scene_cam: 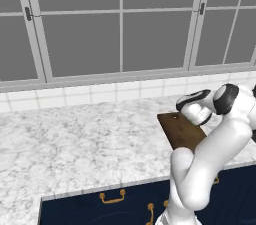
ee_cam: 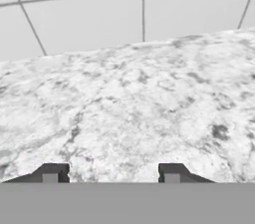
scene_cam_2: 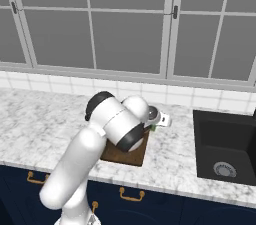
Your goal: Pick up the sponge from the counter and clean the cutting board by briefly scrubbing or pressing down on the cutting board. Once finished, release the sponge.
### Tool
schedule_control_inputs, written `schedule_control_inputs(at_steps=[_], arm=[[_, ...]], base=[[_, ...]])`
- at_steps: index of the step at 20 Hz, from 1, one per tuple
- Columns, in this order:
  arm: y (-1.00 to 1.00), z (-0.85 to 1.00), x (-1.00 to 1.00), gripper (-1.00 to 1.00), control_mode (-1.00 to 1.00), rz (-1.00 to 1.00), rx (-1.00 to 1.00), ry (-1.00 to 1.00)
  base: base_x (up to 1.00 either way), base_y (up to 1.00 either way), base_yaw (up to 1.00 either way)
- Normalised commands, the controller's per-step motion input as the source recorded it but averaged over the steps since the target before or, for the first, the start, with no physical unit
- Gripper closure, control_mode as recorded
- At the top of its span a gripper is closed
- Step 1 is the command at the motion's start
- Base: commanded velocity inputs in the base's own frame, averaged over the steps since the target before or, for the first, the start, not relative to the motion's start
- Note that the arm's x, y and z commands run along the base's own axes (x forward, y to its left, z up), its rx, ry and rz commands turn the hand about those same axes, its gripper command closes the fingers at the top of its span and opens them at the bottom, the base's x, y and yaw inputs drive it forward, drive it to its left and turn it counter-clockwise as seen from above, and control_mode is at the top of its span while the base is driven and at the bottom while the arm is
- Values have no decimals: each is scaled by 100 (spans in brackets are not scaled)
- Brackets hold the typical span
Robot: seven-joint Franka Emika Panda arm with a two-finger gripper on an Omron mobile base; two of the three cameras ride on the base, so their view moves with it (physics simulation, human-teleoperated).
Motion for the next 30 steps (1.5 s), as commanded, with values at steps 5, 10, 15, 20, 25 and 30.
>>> schedule_control_inputs(at_steps=[5, 10, 15, 20, 25, 30], arm=[[51, 0, -11, 100, -100, 1, -7, 15], [50, -4, -6, 100, -100, 1, -8, 17], [36, 0, -57, 100, -100, 6, -2, 2], [13, -14, -39, -100, -100, 4, -2, 0], [-27, -8, -1, -100, -100, 1, 2, -2], [0, 40, -26, -100, -100, 0, 0, -15]], base=[[0, 0, 0], [0, 0, 0], [0, 0, 0], [0, 0, 0], [0, 0, 0], [0, 0, 0]])
